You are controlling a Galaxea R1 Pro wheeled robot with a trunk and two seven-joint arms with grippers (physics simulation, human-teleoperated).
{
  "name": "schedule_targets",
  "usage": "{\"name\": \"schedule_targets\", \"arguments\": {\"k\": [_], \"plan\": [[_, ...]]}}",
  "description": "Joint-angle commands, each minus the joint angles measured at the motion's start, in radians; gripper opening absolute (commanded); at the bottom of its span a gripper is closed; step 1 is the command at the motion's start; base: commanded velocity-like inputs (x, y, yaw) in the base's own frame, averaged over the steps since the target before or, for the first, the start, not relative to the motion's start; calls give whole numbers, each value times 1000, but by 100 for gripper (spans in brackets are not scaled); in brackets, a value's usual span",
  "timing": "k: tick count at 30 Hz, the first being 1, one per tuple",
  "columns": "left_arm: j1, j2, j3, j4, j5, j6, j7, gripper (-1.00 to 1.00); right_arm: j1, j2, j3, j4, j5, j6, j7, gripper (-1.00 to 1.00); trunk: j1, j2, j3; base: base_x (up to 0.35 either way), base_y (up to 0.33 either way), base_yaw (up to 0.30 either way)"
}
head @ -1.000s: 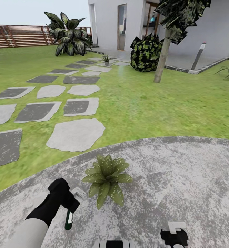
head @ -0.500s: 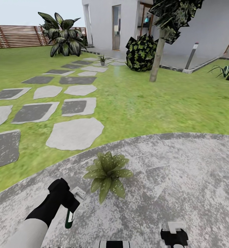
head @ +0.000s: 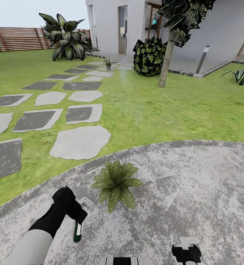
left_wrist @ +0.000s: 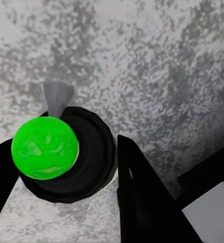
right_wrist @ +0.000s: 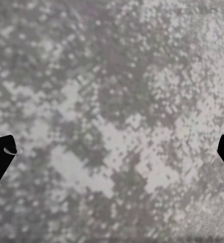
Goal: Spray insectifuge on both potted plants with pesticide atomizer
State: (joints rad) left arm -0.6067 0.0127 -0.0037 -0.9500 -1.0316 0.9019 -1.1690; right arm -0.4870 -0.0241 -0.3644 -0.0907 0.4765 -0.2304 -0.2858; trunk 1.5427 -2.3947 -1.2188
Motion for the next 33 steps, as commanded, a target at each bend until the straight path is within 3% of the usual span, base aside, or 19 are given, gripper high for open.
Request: {"name": "schedule_targets", "arguments": {"k": [1,4,7,10,14,16,23,26,28,31,33], "plan": [[-13,-3,-1,-5,-10,12,-20,-100,-1,0,-8,2,10,-4,-2,100,0,0,-1,0,0,0],[-63,-4,-2,-4,-8,21,-38,-100,-1,0,-8,1,9,-4,-1,100,0,0,-1,0,0,0],[-114,-4,-23,3,-20,24,-123,-100,-1,0,-8,1,8,-4,-1,100,0,0,-1,0,0,0],[-157,-3,-84,10,-87,52,-230,-100,-1,0,-8,0,8,-4,-1,100,0,0,-1,0,0,0],[-179,-6,-104,12,-209,70,-371,-100,-1,0,-8,0,8,-4,-1,100,0,0,-1,0,0,0],[-179,3,-102,11,-234,70,-388,-100,-1,0,-8,0,8,-4,-1,100,0,0,-1,0,0,0],[-157,84,-96,12,-248,58,-390,-100,-1,0,-8,0,8,-4,-1,100,0,0,-1,0,0,0],[-89,90,-93,12,-248,56,-377,-100,-1,5,-8,0,6,-4,-1,100,0,0,-1,0,0,0],[-57,90,-88,12,-239,55,-335,-100,-1,8,-8,-1,6,-4,-1,100,0,0,-1,0,0,32],[-46,87,-33,11,-214,55,-247,-100,-1,9,-8,-3,5,-6,-2,100,0,0,-2,0,0,179],[-44,83,23,11,-164,49,-168,-100,-1,9,-9,-5,5,-6,-3,100,0,0,-3,-154,0,217]]}}
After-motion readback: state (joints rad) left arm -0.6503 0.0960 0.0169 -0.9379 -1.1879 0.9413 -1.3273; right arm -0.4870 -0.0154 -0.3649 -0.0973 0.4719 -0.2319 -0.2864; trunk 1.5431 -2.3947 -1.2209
